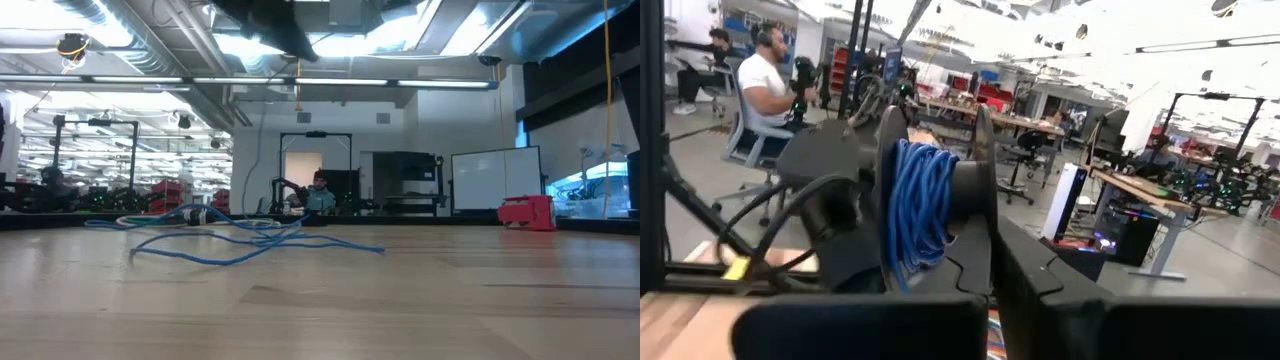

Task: Coil cords
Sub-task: Coil the blue wire onto the black spool

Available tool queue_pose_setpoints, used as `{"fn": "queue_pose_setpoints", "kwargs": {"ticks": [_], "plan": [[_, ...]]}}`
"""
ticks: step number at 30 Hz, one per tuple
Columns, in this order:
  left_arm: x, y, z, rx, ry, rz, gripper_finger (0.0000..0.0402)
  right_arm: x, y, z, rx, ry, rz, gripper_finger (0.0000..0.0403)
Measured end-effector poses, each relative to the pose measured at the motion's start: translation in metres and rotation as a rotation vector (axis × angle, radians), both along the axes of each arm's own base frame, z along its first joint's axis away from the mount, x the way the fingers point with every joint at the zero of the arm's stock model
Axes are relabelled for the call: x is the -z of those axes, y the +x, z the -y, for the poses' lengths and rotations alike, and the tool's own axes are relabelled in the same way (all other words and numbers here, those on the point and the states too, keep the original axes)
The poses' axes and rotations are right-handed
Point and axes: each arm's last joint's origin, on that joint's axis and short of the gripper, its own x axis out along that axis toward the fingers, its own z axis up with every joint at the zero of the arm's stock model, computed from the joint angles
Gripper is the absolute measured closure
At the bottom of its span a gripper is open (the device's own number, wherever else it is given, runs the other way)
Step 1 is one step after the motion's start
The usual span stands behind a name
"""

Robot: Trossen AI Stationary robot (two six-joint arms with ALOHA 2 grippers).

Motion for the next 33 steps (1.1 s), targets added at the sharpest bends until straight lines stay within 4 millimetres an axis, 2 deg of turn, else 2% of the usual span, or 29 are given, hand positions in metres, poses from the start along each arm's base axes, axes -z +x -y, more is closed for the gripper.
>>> {"fn": "queue_pose_setpoints", "kwargs": {"ticks": [7, 16, 23, 28, 33], "plan": [[-0.012, -0.031, -0.011, -0.111, 0.031, -0.089, 0.0400, 0.009, 0.001, 0.000, 0.002, -0.004, -0.091, 0.0397], [-0.055, -0.080, -0.021, -0.148, -0.028, 0.073, 0.0401, 0.025, 0.009, 0.001, 0.043, -0.039, -0.234, 0.0397], [-0.079, -0.110, -0.025, -0.144, -0.056, 0.196, 0.0401, 0.043, 0.022, 0.001, 0.054, -0.088, -0.348, 0.0397], [-0.092, -0.118, -0.024, -0.055, -0.118, 0.307, 0.0401, 0.053, 0.032, 0.003, 0.148, -0.126, -0.400, 0.0397], [-0.100, -0.108, -0.019, 0.071, -0.166, 0.401, 0.0401, 0.065, 0.049, 0.005, 0.267, -0.178, -0.429, 0.0397]]}}
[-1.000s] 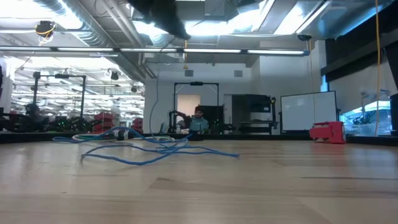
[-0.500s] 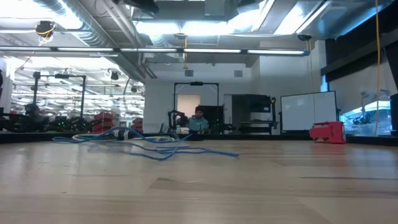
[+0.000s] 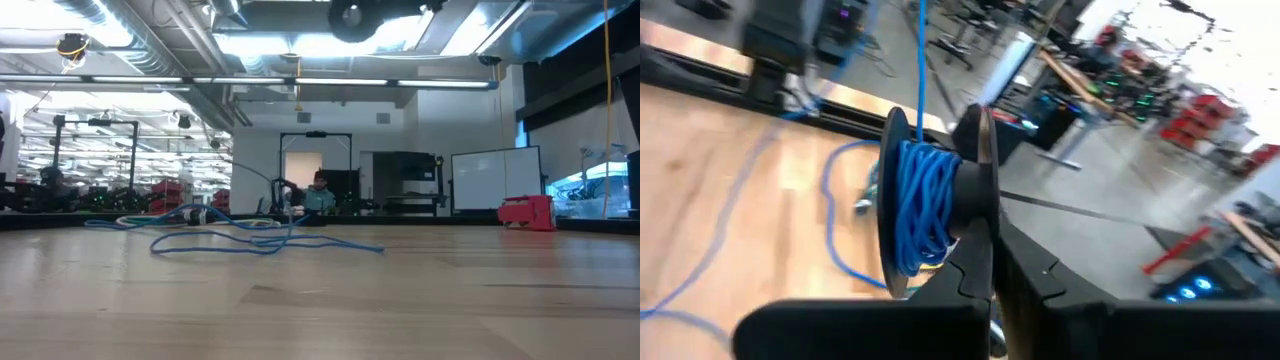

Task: Coil cords
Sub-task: Coil the blue wire onto the black spool

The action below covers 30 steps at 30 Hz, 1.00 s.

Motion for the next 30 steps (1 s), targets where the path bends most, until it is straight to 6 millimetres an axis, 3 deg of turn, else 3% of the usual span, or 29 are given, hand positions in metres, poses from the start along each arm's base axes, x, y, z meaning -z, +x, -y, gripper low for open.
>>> {"fn": "queue_pose_setpoints", "kwargs": {"ticks": [12, 21, 30], "plan": [[0.018, 0.070, 0.012, 0.152, 0.050, 0.091, 0.0401, 0.017, 0.035, 0.006, 0.123, -0.036, 0.102, 0.0397], [0.055, 0.118, 0.021, 0.190, 0.077, 0.060, 0.0401, 0.014, 0.037, 0.017, 0.108, 0.116, 0.218, 0.0397], [0.088, 0.140, 0.022, 0.191, 0.101, -0.058, 0.0401, -0.012, 0.024, 0.013, 0.011, 0.184, 0.386, 0.0397]]}}
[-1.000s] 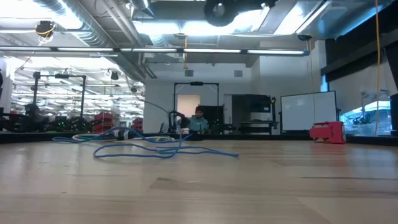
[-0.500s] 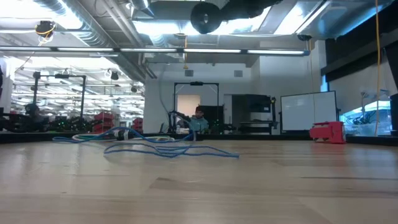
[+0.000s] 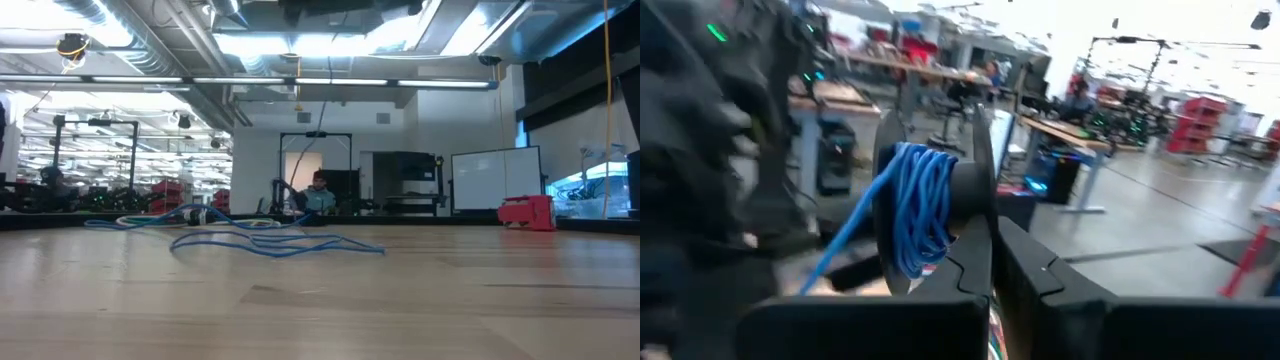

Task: Coil cords
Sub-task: Coil the blue wire onto the black spool

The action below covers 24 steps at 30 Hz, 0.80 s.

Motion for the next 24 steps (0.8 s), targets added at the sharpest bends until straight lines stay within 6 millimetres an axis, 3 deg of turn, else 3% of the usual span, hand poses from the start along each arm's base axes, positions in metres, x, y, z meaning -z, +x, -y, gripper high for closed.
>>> {"fn": "queue_pose_setpoints", "kwargs": {"ticks": [14, 19, 24], "plan": [[0.001, -0.001, -0.018, -0.053, -0.003, -0.020, 0.0401, -0.036, -0.037, -0.005, -0.180, 0.075, 0.155, 0.0397], [0.018, -0.002, -0.020, -0.058, 0.005, -0.149, 0.0401, -0.058, -0.054, -0.006, -0.242, 0.087, 0.287, 0.0397], [0.022, -0.005, -0.023, -0.073, -0.004, -0.209, 0.0401, -0.064, -0.065, -0.008, -0.280, 0.084, 0.307, 0.0397]]}}
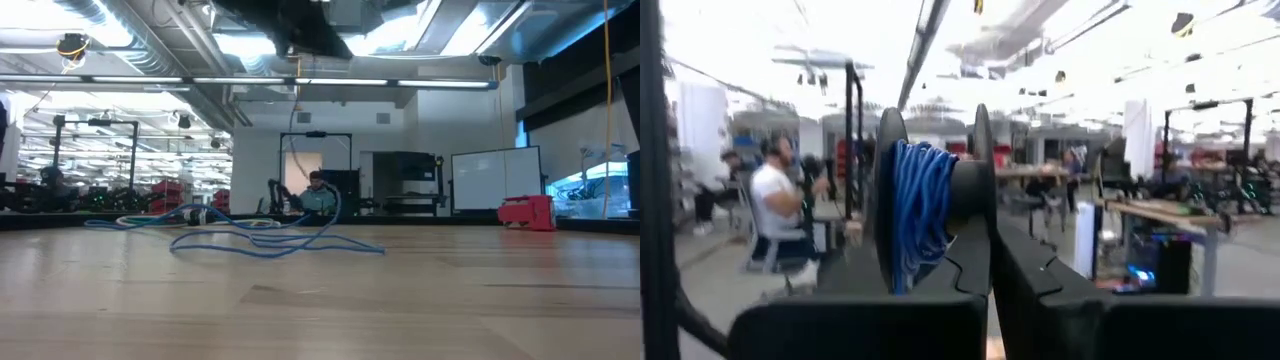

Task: Coil cords
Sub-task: Coil the blue wire onto the black spool

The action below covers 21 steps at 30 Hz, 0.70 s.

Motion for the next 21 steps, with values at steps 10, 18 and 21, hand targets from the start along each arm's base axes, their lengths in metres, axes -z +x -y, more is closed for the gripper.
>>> {"fn": "queue_pose_setpoints", "kwargs": {"ticks": [10, 18, 21], "plan": [[-0.003, 0.000, 0.004, 0.004, -0.021, 0.034, 0.0397, -0.001, -0.006, 0.000, -0.005, 0.003, -0.031, 0.0397], [-0.007, -0.003, 0.008, 0.023, 0.002, 0.033, 0.0304, 0.002, -0.005, 0.000, 0.009, -0.013, -0.060, 0.0397], [-0.015, -0.007, 0.013, 0.049, 0.029, 0.050, 0.0267, 0.002, -0.005, 0.000, 0.009, -0.014, -0.067, 0.0397]]}}
